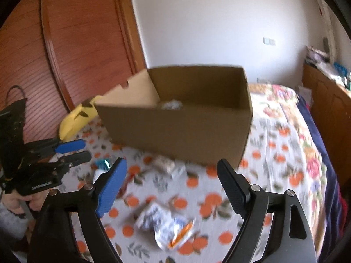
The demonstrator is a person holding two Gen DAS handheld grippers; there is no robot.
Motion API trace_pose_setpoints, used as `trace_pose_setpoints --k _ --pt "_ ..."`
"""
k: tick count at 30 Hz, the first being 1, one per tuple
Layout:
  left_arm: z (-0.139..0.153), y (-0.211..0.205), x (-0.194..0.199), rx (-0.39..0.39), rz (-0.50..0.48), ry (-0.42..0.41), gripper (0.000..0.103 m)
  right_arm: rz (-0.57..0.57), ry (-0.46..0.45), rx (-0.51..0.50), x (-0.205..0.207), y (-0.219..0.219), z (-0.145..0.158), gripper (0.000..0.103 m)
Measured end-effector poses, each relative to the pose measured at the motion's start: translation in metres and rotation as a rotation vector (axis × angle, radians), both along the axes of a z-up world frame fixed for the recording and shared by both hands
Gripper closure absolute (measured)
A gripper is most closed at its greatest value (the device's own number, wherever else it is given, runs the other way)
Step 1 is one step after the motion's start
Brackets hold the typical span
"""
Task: Organize snacks
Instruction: 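Withdraw both tools from the box back toward the remaining snacks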
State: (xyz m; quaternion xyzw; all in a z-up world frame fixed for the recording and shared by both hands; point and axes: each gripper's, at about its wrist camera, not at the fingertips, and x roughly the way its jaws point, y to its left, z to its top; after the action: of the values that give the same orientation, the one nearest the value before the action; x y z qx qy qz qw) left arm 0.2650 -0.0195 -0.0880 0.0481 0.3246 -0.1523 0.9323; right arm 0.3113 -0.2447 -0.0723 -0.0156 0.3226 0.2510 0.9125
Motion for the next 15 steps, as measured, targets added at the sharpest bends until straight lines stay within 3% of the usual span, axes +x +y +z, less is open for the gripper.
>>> trace_pose_setpoints --k 6,15 --pt "-0.024 -0.003 -0.021 -0.023 -0.006 0.038 0.067 0.012 0.078 -0.026 -0.004 0.006 -0.039 0.017" --pt "-0.034 0.001 -0.043 -0.041 0.002 0.057 0.067 0.041 0.171 -0.044 0.012 0.012 -0.066 0.018"
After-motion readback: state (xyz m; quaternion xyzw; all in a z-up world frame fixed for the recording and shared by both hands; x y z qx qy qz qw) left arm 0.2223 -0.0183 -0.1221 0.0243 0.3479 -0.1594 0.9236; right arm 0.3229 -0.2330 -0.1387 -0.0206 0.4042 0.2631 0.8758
